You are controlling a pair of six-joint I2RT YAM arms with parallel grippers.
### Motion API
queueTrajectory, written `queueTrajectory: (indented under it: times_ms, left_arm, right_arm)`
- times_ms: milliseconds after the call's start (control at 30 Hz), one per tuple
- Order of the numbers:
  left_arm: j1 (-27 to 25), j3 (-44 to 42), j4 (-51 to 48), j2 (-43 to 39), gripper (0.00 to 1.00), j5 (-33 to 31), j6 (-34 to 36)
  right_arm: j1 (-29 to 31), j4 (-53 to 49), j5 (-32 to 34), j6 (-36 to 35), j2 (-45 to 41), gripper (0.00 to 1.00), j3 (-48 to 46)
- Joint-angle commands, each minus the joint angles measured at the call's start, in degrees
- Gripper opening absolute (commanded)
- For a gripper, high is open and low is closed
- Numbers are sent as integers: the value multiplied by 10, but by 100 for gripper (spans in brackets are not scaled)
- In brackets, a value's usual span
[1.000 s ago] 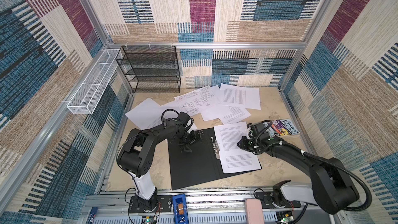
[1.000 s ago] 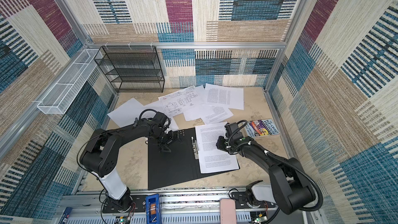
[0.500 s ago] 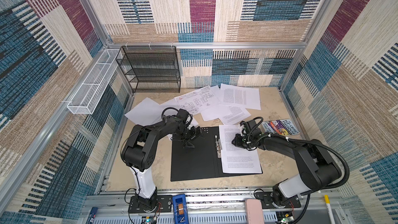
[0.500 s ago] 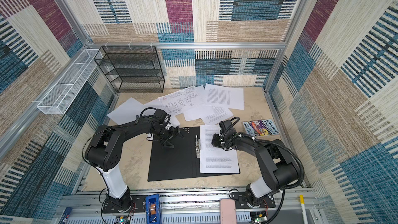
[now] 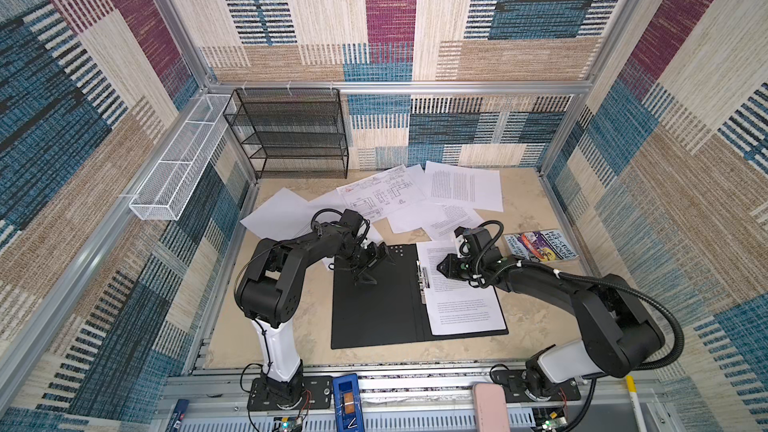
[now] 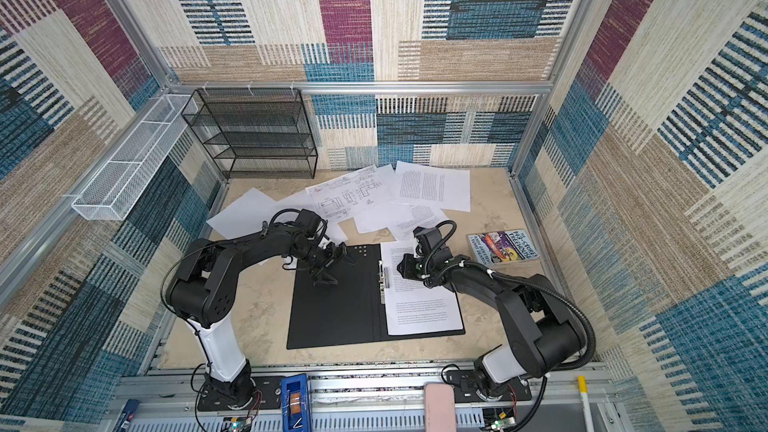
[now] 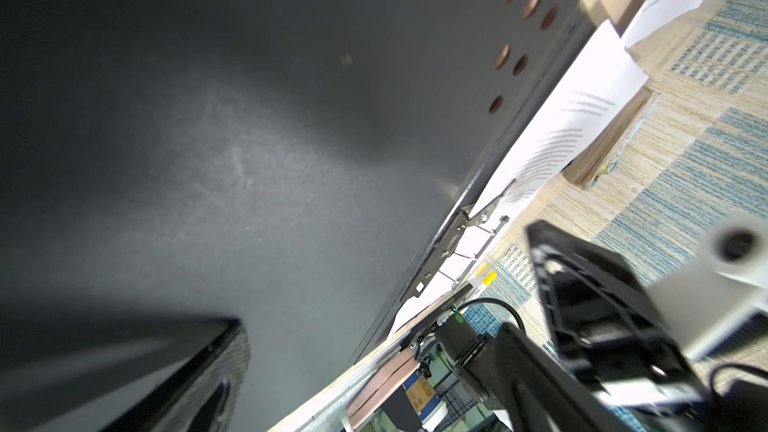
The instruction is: Put the files into the folder
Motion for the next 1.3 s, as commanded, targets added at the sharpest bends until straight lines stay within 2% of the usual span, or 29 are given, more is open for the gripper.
queueTrajectory:
  times_ms: [0,133,233,267,300,367,467,533,633,767,900,1000,1067,1267]
  left_arm:
    - [3,-19,-2,19,97,-187,29]
    - [5,-18,1,19,97,-183,28]
    - [4,-12,1,14,97,-168,34]
    - [5,-11,3,6,97,-162,35]
    - [3,-10,5,-6,98,-151,39]
    - [1,-5,9,-33,99,-129,44]
    - [-2,7,8,-88,100,-104,45]
    - [-4,20,2,-121,99,-102,45]
    - [-9,54,-9,-143,99,-101,55]
    - [-10,128,-10,-106,99,-98,64]
    - [-18,241,-9,-7,99,-57,65]
    - [-28,347,-25,79,99,-58,70]
    - [-28,422,-38,142,99,-57,72]
    - [-26,639,-117,303,99,-58,102]
  right_arm:
    - [-2,-56,52,7,-13,28,25]
    - [-1,-57,43,15,-22,31,20]
    - [-1,-42,50,16,-42,49,9]
    - [-2,-38,57,11,-52,58,12]
    - [-3,-40,71,5,-59,71,20]
    - [-22,-40,84,-5,-64,88,36]
    - [-96,-8,25,-23,-52,93,60]
    - [-133,1,9,-38,-23,98,90]
    - [-157,4,-9,-63,39,100,153]
    - [-172,0,-27,-82,134,100,247]
    - [-207,-20,-44,-92,226,97,332]
    - [-223,-44,-54,-114,284,97,392]
    - [-223,-63,-85,-132,322,94,433]
    - [-212,-42,-150,-133,356,91,446]
